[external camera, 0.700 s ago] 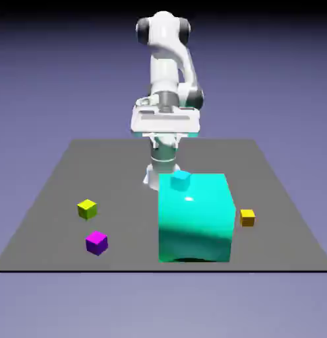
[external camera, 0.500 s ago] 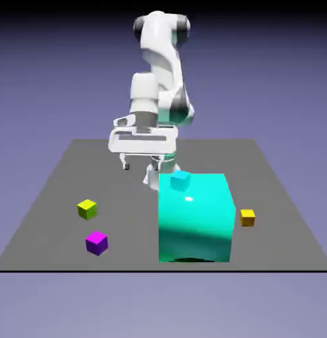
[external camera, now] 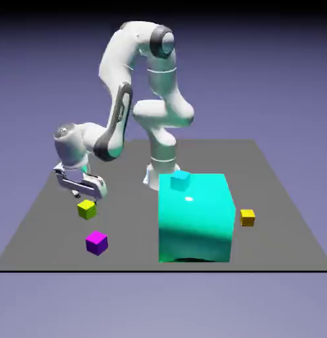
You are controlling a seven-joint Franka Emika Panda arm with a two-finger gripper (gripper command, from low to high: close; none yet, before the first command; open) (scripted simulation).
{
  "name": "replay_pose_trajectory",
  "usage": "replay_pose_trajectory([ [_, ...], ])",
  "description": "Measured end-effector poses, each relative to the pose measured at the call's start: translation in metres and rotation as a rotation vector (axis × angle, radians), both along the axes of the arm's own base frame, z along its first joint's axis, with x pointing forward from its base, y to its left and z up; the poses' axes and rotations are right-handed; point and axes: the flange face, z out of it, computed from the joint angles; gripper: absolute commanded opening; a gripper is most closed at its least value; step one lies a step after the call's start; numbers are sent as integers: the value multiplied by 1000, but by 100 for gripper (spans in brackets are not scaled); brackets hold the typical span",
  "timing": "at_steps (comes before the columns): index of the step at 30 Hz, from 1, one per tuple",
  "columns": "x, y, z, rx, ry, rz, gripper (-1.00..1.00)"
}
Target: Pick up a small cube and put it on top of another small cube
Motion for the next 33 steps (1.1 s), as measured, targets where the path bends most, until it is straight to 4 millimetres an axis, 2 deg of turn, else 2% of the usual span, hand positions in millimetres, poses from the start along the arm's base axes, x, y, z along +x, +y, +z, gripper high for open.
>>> replay_pose_trajectory([
  [2,-6,-4,-3,8,16,-12,0],
  [6,-16,4,-61,8,15,-12,0],
  [7,-19,6,-71,8,16,-12,-100],
  [9,-19,6,-71,8,16,-12,-100],
  [13,-7,-3,-13,9,14,-12,-100],
  [14,1,0,-1,14,12,-5,-100],
  [18,74,62,42,61,-10,103,-100],
  [20,107,104,68,77,-13,174,-100],
  [23,141,165,110,88,-13,265,-100],
  [26,160,232,155,82,-7,360,-100],
  [28,164,273,186,69,0,413,-100],
  [30,162,314,217,48,7,464,-100],
  [33,148,378,260,5,17,549,-100],
])
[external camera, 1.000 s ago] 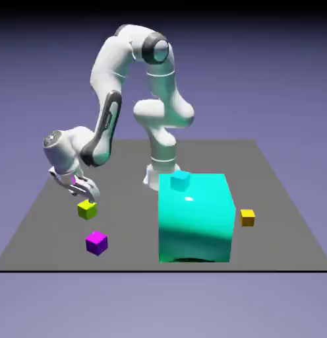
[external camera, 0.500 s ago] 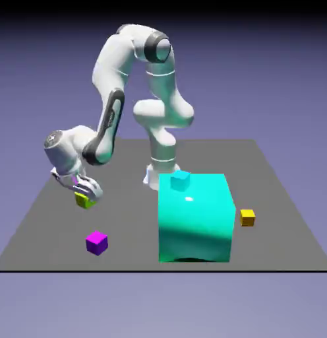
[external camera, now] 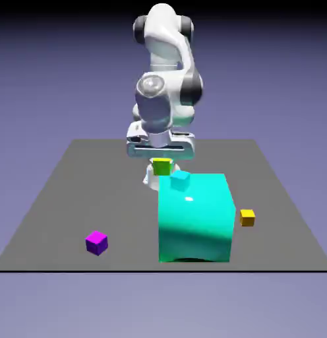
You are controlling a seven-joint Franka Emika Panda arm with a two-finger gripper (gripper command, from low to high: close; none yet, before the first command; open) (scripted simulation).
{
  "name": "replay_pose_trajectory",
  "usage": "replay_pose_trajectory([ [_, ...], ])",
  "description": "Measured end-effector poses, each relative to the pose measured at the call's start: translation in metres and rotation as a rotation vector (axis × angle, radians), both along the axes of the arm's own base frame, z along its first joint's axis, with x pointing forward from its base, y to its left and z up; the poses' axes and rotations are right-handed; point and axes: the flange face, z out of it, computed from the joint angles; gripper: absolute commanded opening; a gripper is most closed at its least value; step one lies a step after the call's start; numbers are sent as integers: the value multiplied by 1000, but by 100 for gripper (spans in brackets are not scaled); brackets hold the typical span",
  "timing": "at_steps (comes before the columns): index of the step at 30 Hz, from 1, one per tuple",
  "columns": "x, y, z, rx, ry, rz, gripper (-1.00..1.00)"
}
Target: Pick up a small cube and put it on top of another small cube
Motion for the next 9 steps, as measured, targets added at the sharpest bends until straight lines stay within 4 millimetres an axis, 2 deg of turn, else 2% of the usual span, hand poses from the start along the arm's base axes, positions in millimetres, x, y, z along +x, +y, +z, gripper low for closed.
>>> replay_pose_trajectory([
  [1,0,0,0,0,0,0,-100],
  [5,-14,1,-58,0,0,0,-100],
  [6,-17,1,-67,0,0,0,100],
  [8,-17,1,-67,-2,0,1,100],
  [9,-12,1,-53,-2,0,1,100],
])
